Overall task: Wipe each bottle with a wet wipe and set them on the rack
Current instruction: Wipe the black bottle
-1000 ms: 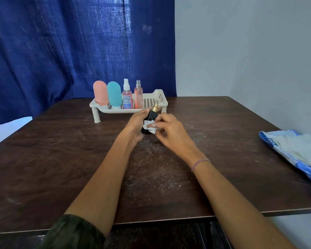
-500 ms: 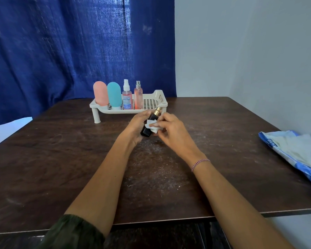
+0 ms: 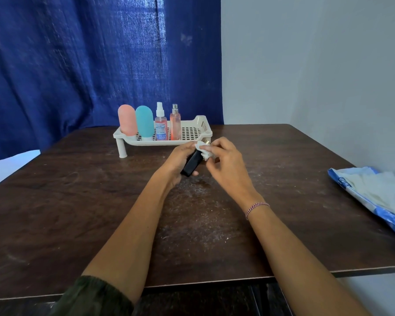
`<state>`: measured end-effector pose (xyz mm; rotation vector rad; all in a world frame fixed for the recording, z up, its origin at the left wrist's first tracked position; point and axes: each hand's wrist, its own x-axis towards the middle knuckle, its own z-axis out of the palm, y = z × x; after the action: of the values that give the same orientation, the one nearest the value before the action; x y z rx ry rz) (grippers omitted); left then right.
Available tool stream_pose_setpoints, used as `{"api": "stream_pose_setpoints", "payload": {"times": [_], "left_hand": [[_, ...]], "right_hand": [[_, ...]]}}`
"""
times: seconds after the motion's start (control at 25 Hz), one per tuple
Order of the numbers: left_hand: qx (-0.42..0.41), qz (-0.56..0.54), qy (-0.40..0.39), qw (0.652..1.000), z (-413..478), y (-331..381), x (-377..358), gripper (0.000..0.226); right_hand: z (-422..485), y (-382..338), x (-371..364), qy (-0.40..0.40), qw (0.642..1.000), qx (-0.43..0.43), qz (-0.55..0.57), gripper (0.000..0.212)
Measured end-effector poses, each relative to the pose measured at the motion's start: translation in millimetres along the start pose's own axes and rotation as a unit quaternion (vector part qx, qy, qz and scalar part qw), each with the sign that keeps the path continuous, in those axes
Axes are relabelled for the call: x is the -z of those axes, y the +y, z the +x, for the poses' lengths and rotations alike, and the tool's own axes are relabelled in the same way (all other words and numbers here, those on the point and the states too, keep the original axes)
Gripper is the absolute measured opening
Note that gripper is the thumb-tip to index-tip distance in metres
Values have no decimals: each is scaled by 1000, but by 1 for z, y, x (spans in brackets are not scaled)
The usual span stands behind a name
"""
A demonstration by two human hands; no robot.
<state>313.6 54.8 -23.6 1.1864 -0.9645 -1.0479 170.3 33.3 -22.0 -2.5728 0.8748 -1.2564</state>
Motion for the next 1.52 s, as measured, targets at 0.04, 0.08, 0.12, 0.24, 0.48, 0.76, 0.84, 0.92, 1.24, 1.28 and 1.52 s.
{"api": "stream_pose_setpoints", "payload": {"times": [0.04, 0.08, 0.12, 0.24, 0.48, 0.76, 0.84, 0.92, 1.24, 1.28, 1.52], "left_hand": [[-3, 2, 2, 1000, 0, 0, 0, 24], [-6, -1, 6, 1000, 0, 1, 0, 24], [-9, -9, 11, 1000, 0, 1, 0, 24], [-29, -42, 25, 998, 1, 1, 1, 26], [-6, -82, 55, 995, 5, 0, 1, 23], [-6, -92, 0, 996, 6, 0, -3, 24], [-8, -100, 3, 995, 7, -2, -3, 26], [-5, -106, 8, 994, 8, -4, -4, 30], [-1, -184, 27, 983, 8, 2, -5, 36], [0, -182, 29, 983, 8, 3, -4, 40], [5, -172, 9, 985, 3, 2, -9, 29]], "right_hand": [[0, 0, -1, -3, 1000, -1, 2, 38], [0, 0, -1, -1, 1000, -3, 9, 37], [0, 0, -1, 5, 1000, -6, 20, 36], [2, 4, 0, 31, 998, -20, 42, 27], [2, 4, -3, 10, 999, -33, 40, 30], [1, 2, -5, 6, 995, -51, 84, 33], [1, 1, -5, -1, 994, -55, 89, 35], [1, 0, -6, -2, 994, -55, 91, 35], [-3, -4, -2, -31, 996, 5, 81, 33], [-3, -4, -1, -37, 996, 11, 76, 32], [2, 1, 1, 28, 995, -35, 91, 29]]}}
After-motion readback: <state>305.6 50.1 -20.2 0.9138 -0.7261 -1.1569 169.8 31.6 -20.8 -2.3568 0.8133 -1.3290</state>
